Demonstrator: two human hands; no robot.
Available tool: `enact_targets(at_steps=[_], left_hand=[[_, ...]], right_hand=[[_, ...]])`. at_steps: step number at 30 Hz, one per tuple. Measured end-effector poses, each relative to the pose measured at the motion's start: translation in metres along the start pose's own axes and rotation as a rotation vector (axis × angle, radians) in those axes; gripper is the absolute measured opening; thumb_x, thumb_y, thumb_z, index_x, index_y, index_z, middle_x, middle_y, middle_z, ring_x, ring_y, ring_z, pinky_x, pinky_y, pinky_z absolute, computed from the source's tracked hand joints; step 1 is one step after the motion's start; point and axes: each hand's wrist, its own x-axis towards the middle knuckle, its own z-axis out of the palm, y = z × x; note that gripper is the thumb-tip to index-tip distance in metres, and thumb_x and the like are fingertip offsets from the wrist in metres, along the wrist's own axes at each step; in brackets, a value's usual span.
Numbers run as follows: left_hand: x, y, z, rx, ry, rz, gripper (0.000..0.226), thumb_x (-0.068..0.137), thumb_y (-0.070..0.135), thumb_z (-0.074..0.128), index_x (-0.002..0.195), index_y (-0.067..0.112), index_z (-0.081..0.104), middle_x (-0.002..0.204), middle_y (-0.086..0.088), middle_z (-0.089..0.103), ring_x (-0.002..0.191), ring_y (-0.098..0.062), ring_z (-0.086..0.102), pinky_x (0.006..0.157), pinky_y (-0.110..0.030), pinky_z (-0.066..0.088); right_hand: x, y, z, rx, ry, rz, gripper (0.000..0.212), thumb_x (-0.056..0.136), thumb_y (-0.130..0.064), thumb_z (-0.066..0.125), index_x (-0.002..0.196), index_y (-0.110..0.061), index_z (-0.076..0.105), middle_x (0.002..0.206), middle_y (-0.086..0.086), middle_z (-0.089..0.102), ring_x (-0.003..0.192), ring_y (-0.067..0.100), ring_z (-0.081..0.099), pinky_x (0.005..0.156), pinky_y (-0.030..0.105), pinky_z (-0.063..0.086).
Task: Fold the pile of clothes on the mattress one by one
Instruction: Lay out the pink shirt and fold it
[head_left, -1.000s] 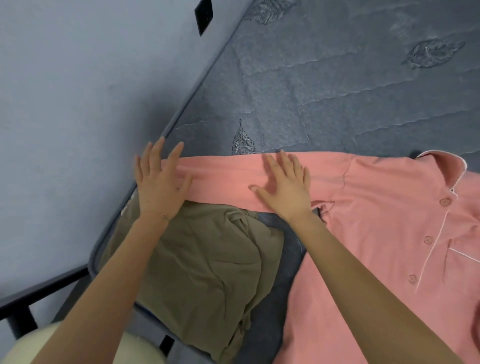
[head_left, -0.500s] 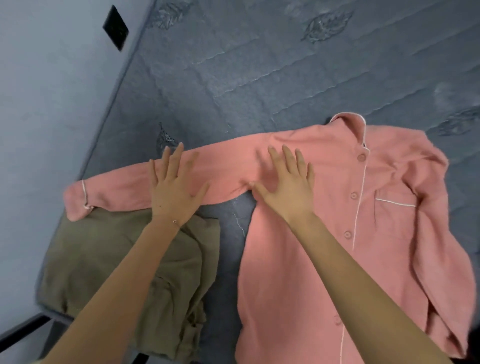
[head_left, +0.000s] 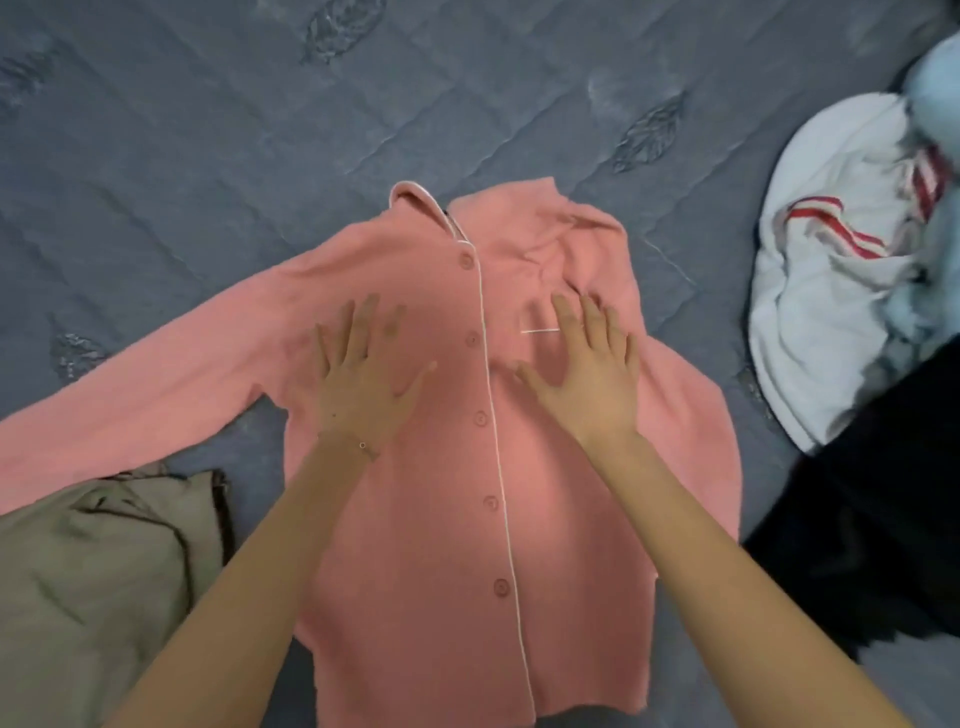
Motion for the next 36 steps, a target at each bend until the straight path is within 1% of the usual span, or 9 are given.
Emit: enact_targets(at_steps=[3,7,14,20,23,25,29,33,36], left_hand=[[0.009,0.050,0.014,0.002,-0.034,0.053,0.069,0.092,0.055,0.047,0.151,0.027,0.023,0.160,-0.002,0.013,0.148,-0.025,0.005,0.116,-0.042,-0.008],[0.021,0.107,0.029,-0.021,-0.061,0.124,0.073,0.086,0.062,0.034,0.149,0.026,0.030,0.159,-0.007,0.020,0.147,-0.029,0.012,0.116,-0.045,-0.005],[0.044,0.168,0.056,0.019,-0.070,0.270,0.069,0.088,0.061,0.032,0.148,0.028,0.030,0.158,-0.010,0.022,0.147,-0.029,0.014,0.117,-0.046,0.002],[0.053,0.200,0.066,-0.009,-0.092,0.296,0.060,0.093,0.047,0.040,0.149,0.025,0.031,0.157,-0.014,0.020,0.147,-0.031,0.011,0.118,-0.051,0.001],[0.055,0.213,0.067,-0.033,-0.107,0.366,0.047,0.098,0.032,0.043,0.143,0.020,0.043,0.156,-0.017,0.021,0.147,-0.034,0.012,0.117,-0.050,-0.001],[0.056,0.222,0.068,-0.026,-0.133,0.423,0.036,0.100,0.023,0.045,0.135,0.017,0.055,0.156,-0.015,0.021,0.147,-0.033,0.011,0.117,-0.045,-0.004],[0.061,0.243,0.067,-0.065,-0.181,0.523,0.033,0.101,0.023,0.046,0.131,0.016,0.058,0.154,-0.009,0.030,0.147,-0.031,0.011,0.117,-0.044,-0.001],[0.065,0.267,0.073,-0.031,-0.407,0.633,0.039,0.100,0.028,0.045,0.138,0.021,0.050,0.156,-0.003,0.027,0.149,-0.024,0.002,0.117,-0.048,-0.005],[0.066,0.272,0.078,0.091,-0.566,0.636,0.029,0.099,0.029,0.044,0.122,0.022,0.061,0.157,0.001,0.026,0.149,-0.019,-0.001,0.116,-0.048,-0.009]], right_hand=[[0.002,0.046,-0.013,0.013,-0.005,0.047,0.087,0.080,-0.065,0.058,0.151,-0.029,0.024,0.160,0.003,0.020,0.148,0.026,0.009,0.117,0.050,0.007],[0.008,0.095,-0.026,0.037,0.023,0.105,0.084,0.081,-0.064,0.058,0.151,-0.031,0.026,0.162,0.005,0.010,0.149,0.028,0.002,0.118,0.051,0.007],[0.012,0.161,-0.030,0.102,-0.071,0.261,0.073,0.092,-0.056,0.045,0.154,-0.028,0.016,0.162,0.003,0.007,0.149,0.025,0.001,0.119,0.047,0.003],[0.002,0.179,-0.018,0.123,-0.097,0.170,0.049,0.097,-0.032,0.049,0.143,-0.014,0.041,0.160,0.006,0.016,0.148,0.025,0.008,0.119,0.045,0.000],[-0.002,0.176,-0.019,0.230,0.015,0.117,0.019,0.087,-0.006,0.057,0.105,-0.001,0.064,0.133,0.019,0.050,0.130,0.036,0.040,0.110,0.041,0.024],[-0.003,0.175,-0.023,0.321,0.051,0.141,0.008,0.083,0.002,0.056,0.088,0.001,0.062,0.103,0.018,0.061,0.101,0.037,0.053,0.092,0.038,0.037],[-0.002,0.177,-0.041,0.512,0.022,0.254,0.003,0.095,-0.010,0.050,0.093,-0.007,0.051,0.079,0.005,0.061,0.076,0.029,0.058,0.070,0.045,0.045],[0.001,0.179,-0.053,0.620,-0.008,0.242,0.002,0.095,-0.009,0.052,0.096,-0.007,0.052,0.075,-0.003,0.058,0.074,0.023,0.060,0.074,0.045,0.048],[0.000,0.186,-0.054,0.673,-0.046,0.301,0.005,0.095,-0.012,0.053,0.097,-0.008,0.052,0.079,0.003,0.064,0.076,0.023,0.062,0.078,0.046,0.049]])
